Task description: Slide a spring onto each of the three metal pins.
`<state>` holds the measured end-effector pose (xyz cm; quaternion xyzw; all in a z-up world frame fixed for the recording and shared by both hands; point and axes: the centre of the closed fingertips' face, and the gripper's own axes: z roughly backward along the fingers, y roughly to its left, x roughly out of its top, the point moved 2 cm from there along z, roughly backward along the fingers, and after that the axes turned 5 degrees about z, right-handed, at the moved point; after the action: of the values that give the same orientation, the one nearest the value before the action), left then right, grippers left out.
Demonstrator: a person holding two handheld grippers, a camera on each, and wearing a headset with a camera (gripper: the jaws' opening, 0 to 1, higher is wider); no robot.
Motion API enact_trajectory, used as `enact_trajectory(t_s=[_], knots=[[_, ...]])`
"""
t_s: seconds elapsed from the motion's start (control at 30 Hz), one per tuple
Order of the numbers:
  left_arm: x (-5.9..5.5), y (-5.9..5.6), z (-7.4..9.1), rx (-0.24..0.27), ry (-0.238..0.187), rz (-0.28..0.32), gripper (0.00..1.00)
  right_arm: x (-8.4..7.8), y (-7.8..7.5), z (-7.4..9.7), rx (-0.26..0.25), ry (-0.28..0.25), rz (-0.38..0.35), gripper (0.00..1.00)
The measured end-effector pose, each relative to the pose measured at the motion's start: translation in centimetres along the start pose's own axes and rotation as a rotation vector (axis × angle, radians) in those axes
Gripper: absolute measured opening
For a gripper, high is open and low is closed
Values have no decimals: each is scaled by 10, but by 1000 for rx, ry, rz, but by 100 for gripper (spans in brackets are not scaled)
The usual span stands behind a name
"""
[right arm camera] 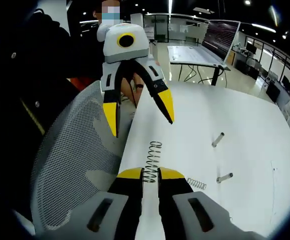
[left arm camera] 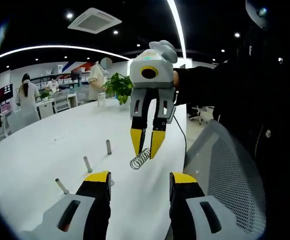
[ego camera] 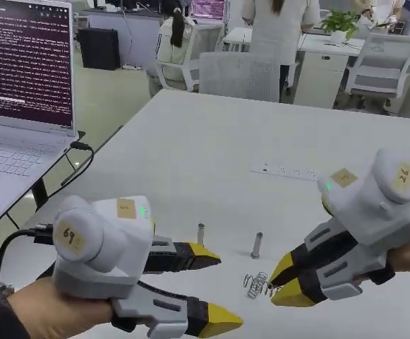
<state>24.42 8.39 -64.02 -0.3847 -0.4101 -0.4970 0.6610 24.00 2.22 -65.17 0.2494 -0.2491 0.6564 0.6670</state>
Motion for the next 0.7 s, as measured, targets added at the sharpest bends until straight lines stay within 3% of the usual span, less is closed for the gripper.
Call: enact_trajectory(t_s=[0.7], knots=[[-3, -24, -16, -128, 31, -37, 14, 13, 22, -11, 107, 34, 90, 8]])
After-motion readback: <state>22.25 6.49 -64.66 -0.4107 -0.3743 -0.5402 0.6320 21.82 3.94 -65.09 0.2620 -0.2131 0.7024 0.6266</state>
